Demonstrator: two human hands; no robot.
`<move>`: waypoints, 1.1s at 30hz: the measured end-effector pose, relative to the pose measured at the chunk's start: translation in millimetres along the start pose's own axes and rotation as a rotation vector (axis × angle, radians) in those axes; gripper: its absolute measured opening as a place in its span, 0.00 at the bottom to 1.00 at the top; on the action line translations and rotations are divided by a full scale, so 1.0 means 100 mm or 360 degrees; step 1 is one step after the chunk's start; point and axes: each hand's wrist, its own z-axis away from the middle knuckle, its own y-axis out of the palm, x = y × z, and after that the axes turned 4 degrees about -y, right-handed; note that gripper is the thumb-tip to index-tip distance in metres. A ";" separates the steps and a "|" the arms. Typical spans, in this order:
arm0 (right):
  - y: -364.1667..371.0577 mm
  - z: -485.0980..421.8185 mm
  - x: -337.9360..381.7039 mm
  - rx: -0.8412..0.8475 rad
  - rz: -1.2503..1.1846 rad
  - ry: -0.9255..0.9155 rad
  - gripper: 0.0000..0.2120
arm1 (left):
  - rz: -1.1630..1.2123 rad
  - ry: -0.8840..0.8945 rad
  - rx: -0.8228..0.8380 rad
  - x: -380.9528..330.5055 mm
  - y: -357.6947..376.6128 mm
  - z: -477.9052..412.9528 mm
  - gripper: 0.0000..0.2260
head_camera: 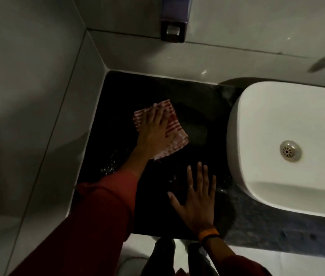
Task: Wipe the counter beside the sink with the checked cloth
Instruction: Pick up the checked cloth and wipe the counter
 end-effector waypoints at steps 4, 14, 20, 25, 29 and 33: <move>0.04 0.00 -0.02 -0.0052 0.0023 -0.0016 0.48 | 0.0027 -0.0046 -0.0060 0.06 0.18 0.01 0.37; 0.05 0.02 -0.04 -0.0051 0.0034 -0.0032 0.47 | 0.0142 -0.0839 -0.0296 0.52 0.36 1.08 0.36; 0.06 0.03 -0.05 -0.0053 0.0027 -0.0045 0.48 | 0.0247 -0.1224 -0.0248 0.41 0.58 1.84 0.40; 0.09 0.03 -0.06 -0.0079 0.0020 -0.0058 0.48 | 0.0293 -0.1502 -0.0261 0.16 0.69 2.13 0.39; 0.06 0.04 -0.05 -0.0064 0.0034 -0.0086 0.47 | 0.0444 -0.1701 -0.0274 -0.18 0.70 2.33 0.39; -0.04 0.06 -0.01 -0.0064 -0.0109 -0.0103 0.45 | 0.0768 -0.1850 -0.0128 -0.46 0.54 2.39 0.42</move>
